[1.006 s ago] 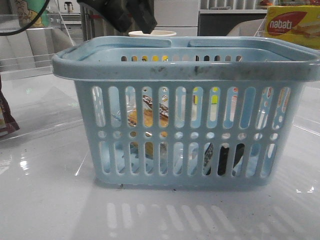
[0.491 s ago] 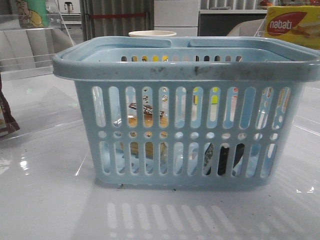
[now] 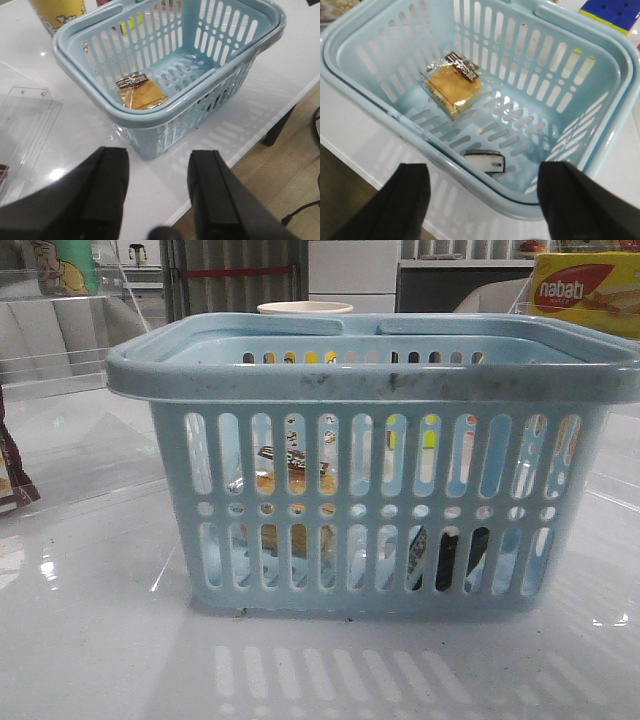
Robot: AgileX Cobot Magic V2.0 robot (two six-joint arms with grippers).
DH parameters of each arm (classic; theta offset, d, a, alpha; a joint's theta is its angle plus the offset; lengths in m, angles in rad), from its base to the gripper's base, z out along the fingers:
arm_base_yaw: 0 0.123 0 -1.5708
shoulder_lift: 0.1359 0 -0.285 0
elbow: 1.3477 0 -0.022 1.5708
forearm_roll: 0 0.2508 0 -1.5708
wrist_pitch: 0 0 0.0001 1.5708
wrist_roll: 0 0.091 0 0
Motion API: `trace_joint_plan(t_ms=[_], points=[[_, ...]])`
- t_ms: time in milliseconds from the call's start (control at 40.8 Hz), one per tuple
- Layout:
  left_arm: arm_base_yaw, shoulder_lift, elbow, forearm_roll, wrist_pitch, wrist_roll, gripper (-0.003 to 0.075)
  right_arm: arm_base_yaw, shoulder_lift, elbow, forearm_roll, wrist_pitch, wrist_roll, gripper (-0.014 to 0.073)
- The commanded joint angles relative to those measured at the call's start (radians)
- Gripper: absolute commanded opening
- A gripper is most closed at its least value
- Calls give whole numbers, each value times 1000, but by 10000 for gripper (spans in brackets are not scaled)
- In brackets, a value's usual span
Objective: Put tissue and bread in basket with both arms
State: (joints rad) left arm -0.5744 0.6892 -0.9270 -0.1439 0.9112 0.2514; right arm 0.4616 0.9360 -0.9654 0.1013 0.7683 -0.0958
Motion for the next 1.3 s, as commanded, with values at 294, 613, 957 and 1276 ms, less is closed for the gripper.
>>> trace_joint_plan(t_ms=[294,613,957,1276], points=[[-7,-48,43,152,-86,-184,348,-6,-180,113,-35,36,46,559],[-7,-48,43,150,-87,-184,265,-6,-352,226,-35,35,46,421],[-7,-48,43,150,-90,-184,92,-6,-354,227,-35,37,46,57],[-7,-48,43,144,-88,-184,92,-6,-354,227,-34,51,46,55]])
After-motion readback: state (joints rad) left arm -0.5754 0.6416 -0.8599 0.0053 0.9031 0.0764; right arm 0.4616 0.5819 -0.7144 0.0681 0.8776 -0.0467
